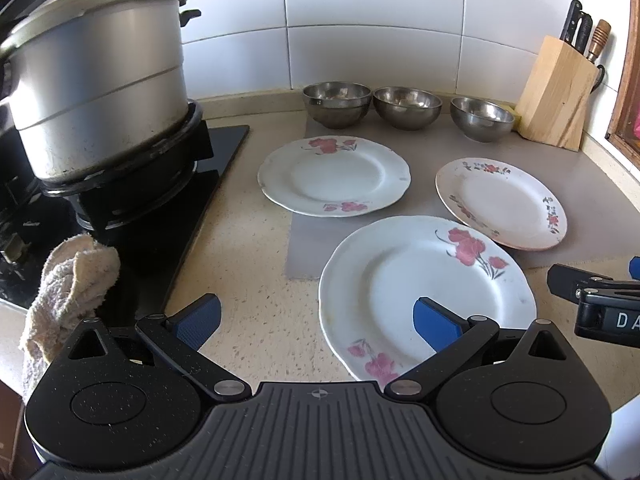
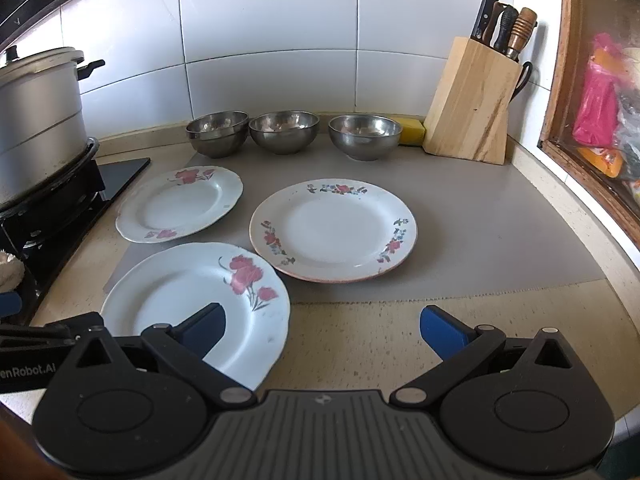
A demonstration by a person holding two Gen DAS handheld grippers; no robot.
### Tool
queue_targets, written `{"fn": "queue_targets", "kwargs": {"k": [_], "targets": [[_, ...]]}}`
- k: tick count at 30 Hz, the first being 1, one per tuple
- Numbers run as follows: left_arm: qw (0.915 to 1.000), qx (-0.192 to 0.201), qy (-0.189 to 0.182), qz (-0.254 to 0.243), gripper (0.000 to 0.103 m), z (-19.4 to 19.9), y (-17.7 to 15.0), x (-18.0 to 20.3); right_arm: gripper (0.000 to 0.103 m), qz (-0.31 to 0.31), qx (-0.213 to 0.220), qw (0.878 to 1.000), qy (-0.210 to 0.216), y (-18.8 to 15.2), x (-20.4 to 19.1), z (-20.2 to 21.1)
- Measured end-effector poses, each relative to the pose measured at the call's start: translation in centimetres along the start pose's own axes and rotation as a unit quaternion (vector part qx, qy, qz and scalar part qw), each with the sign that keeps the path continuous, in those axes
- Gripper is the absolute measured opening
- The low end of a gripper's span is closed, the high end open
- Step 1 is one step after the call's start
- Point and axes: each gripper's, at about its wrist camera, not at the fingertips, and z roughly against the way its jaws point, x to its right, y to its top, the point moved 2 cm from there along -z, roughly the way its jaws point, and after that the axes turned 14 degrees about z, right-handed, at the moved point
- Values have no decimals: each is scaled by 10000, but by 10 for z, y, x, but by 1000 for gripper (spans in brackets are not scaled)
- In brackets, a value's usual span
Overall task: Organize plates and bowls
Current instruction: 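Move the right tool toward the large pink-flowered plate's rim, then close the right gripper on the rim of the pink-flowered plate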
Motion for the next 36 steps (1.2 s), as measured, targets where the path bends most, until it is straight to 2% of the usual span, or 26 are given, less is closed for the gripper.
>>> {"fn": "queue_targets", "kwargs": {"k": [12,28,34,36], "targets": [[9997,-224,-3,-51,98,-19,-3,15,90,-55,-219,9990,393,-2,7,-23],[9989,-470,-56,-41,98,-42,-4,17,89,-80,-519,9961,703,-3,10,-47],[9982,-589,-104,-43,96,-50,-6,17,83,-87,-642,9944,830,-2,9,-56],[9978,-644,-157,-32,95,-53,-6,17,76,-112,-700,9933,909,-3,9,-60]]}}
